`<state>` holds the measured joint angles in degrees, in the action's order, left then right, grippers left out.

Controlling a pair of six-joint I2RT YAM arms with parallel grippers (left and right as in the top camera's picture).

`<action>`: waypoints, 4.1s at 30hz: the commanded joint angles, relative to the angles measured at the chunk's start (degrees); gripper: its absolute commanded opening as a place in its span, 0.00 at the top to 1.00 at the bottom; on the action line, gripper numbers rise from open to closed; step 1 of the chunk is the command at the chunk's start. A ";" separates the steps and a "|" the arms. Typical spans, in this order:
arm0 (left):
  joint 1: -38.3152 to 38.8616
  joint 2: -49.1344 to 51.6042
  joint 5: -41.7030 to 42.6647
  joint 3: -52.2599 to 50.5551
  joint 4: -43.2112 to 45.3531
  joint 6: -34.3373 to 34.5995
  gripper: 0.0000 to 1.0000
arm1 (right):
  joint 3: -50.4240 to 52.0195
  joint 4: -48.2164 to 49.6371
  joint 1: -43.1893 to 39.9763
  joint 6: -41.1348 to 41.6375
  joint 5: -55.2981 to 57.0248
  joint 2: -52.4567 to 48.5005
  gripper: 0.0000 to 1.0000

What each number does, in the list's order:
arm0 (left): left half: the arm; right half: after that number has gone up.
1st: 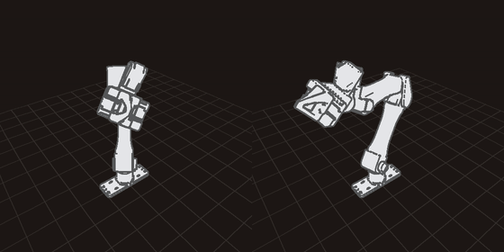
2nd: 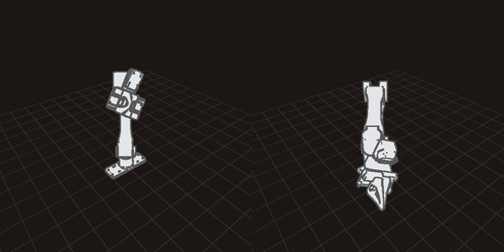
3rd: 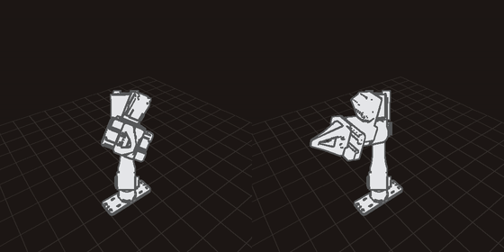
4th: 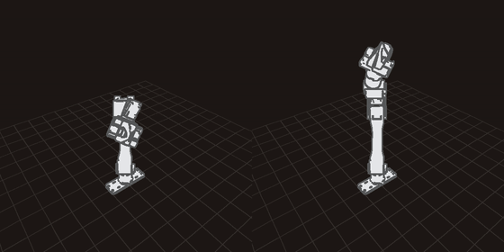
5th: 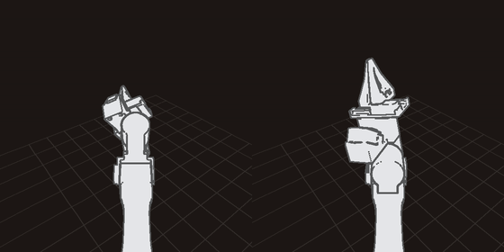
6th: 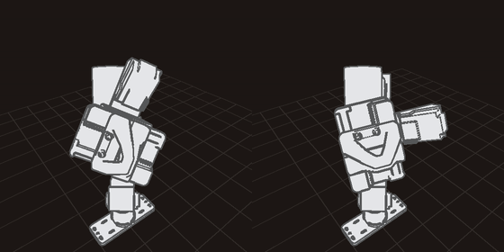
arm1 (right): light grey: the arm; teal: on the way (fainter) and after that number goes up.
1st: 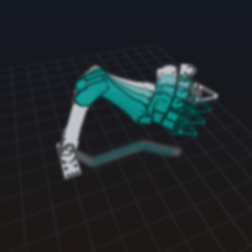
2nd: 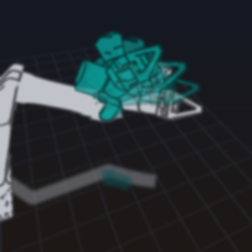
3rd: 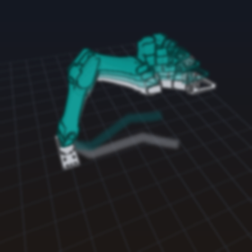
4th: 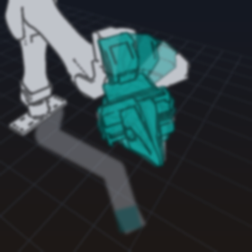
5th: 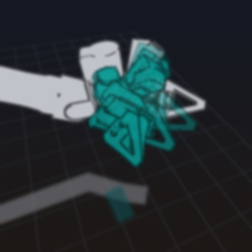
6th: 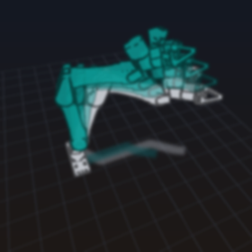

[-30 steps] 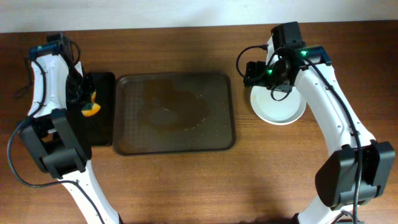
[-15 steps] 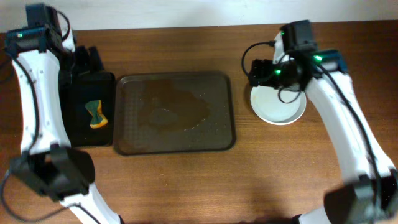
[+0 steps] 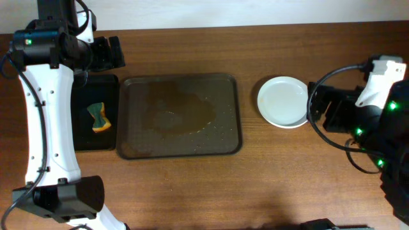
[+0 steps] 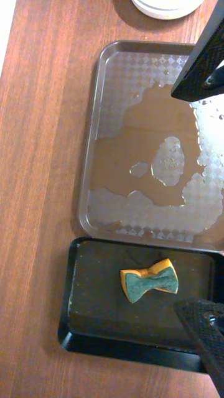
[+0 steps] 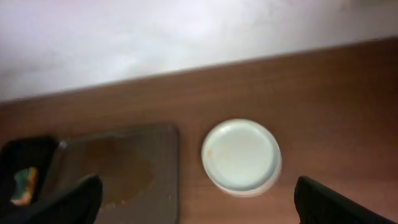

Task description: Clean dirty plates on tray and stack at the side

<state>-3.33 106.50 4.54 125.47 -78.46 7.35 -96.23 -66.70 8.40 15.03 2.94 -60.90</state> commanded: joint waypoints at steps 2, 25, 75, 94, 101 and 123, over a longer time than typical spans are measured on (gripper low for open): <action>-0.04 0.20 0.59 0.04 -0.07 -0.55 0.01 | 0.66 0.74 0.07 -1.07 5.97 -0.66 0.02; -0.04 0.20 0.59 0.04 -0.07 -0.52 0.01 | 81.83 59.04 -7.61 -10.19 -8.74 53.72 0.02; 2.58 -14.71 -0.92 -8.50 17.88 -0.55 0.01 | 95.91 62.62 -6.08 -10.12 -8.33 60.50 0.02; -0.98 -71.69 -5.86 -89.11 58.80 -1.64 0.01 | 95.91 62.62 -6.08 -10.12 -8.33 60.50 0.01; -0.96 -86.66 -5.84 -107.56 68.37 -4.39 0.01 | 95.91 62.62 -6.08 -10.12 -8.33 60.50 0.02; -1.77 -106.20 -5.62 -124.96 73.68 -5.68 0.01 | 95.91 62.62 -6.08 -10.12 -8.33 60.50 0.02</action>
<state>-4.82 0.89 -0.91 0.75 -4.58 3.01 -0.62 -3.84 1.98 4.49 -5.06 -0.84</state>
